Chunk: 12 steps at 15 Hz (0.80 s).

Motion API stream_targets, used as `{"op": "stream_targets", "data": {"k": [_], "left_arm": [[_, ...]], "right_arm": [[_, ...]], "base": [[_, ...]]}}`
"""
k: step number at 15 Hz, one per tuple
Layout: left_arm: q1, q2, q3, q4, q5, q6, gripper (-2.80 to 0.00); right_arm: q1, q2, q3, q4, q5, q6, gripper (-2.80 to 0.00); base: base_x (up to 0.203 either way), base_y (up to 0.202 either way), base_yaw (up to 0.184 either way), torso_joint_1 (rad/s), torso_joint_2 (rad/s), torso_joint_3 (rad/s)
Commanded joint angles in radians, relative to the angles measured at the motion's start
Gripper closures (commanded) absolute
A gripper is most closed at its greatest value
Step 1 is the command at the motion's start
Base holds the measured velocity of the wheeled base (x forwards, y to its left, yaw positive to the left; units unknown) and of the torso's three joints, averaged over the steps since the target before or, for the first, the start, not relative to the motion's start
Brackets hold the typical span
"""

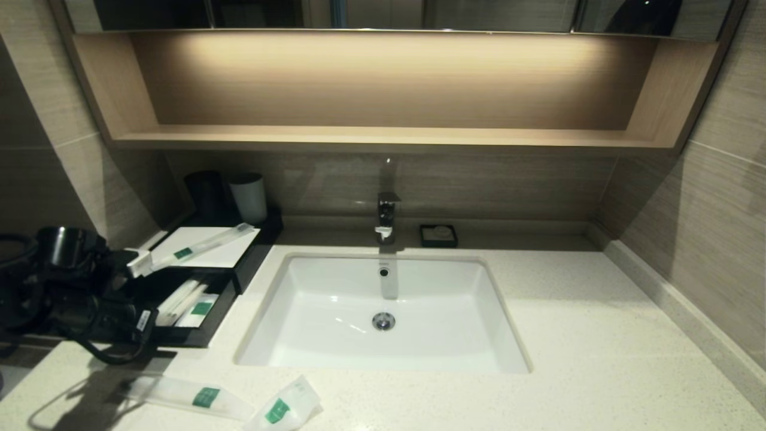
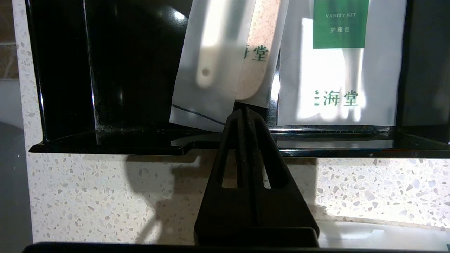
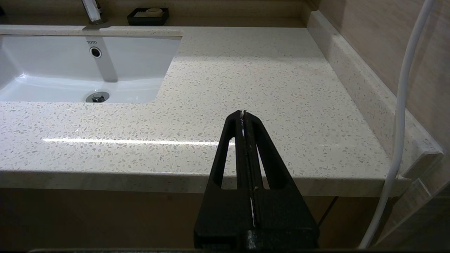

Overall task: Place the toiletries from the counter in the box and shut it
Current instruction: Open the drawer

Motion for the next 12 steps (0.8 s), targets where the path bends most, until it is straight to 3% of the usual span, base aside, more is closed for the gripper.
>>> {"op": "stream_targets", "data": {"k": [1,12], "left_arm": [[0.001,-0.013,0.001,0.005,-0.001,0.005,0.00],[0.001,-0.054,-0.032,0.126,0.001,0.030,0.00]], "right_arm": [[0.000,0.001,0.002,0.000,0.000,0.000,0.00],[0.000,0.001,0.002,0.000,0.000,0.000,0.00]], "base": [[0.000,0.000,0.000,0.000,0.00,0.000],[0.000,0.000,0.000,0.000,0.00,0.000]]}}
